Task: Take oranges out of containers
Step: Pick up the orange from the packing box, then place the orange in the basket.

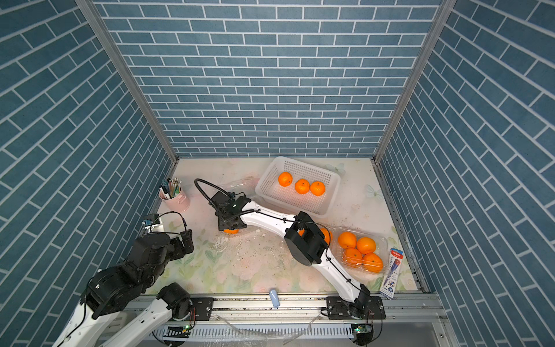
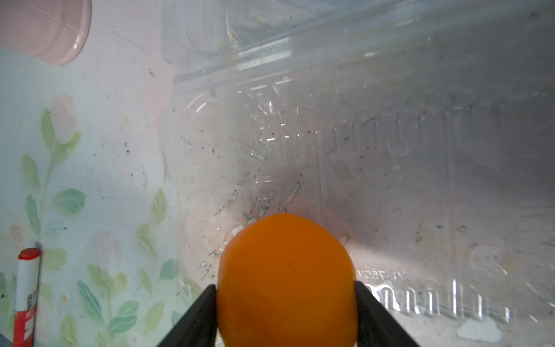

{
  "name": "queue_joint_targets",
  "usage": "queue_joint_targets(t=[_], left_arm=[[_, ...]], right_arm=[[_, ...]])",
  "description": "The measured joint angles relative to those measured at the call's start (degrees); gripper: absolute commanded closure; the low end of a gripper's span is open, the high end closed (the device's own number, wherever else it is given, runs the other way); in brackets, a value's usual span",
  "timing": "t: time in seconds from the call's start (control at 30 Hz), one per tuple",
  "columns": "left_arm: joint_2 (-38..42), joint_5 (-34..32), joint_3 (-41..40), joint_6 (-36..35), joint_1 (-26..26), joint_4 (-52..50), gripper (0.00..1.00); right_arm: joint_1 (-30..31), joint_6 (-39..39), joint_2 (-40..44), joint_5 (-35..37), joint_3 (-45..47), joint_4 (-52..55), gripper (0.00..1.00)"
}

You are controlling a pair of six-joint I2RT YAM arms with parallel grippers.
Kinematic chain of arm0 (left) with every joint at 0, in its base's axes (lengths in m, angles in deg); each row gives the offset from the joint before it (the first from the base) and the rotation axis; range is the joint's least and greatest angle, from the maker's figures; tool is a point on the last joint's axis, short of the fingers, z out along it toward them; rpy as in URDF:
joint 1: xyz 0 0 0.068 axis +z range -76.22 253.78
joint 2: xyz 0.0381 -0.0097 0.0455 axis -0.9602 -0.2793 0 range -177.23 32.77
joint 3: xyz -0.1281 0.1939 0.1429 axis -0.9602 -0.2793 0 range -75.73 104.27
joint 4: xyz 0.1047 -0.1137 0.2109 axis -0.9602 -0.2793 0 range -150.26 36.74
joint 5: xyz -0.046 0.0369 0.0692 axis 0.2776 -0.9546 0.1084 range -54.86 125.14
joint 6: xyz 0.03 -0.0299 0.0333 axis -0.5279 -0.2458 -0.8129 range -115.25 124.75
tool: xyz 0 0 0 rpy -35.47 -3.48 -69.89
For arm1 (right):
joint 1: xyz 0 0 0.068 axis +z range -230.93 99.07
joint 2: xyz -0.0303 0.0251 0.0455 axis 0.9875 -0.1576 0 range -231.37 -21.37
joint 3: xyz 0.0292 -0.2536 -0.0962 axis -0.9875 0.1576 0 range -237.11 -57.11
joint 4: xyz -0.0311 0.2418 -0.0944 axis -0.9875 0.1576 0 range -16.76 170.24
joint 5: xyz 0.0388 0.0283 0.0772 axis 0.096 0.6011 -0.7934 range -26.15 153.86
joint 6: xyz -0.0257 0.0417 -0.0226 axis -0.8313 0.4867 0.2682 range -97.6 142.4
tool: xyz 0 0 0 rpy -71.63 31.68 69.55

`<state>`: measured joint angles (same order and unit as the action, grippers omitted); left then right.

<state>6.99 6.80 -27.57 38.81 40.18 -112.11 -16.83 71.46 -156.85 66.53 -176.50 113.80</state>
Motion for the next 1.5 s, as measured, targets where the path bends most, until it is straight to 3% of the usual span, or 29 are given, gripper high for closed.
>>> queue_joint_targets(t=[0.3, 0.67, 0.87, 1.13, 1.5], left_arm=[[-1.6, 0.9, -0.3, -0.1, 0.0, 0.8, 0.01], [-4.5, 2.6, -1.9, 0.0, 0.0, 3.1, 0.01], [-8.3, 4.2, -1.9, 0.3, 0.0, 5.7, 0.01], [-15.3, 7.1, -1.7, 0.3, 0.0, 10.8, 0.01], [-23.8, 11.8, 0.5, 0.9, 0.0, 17.4, 0.01]], right_arm=[[-0.4, -2.1, 3.0, -1.4, 5.5, -4.9, 0.43], [-1.5, -15.4, 10.9, -1.4, 3.7, -2.5, 0.46], [-3.7, -26.0, 18.3, 0.5, 3.6, 0.8, 0.47], [-10.2, -46.1, 25.5, 8.7, 2.7, 7.9, 0.50], [-21.5, -70.7, 27.8, 9.5, 7.6, 9.2, 0.53]])
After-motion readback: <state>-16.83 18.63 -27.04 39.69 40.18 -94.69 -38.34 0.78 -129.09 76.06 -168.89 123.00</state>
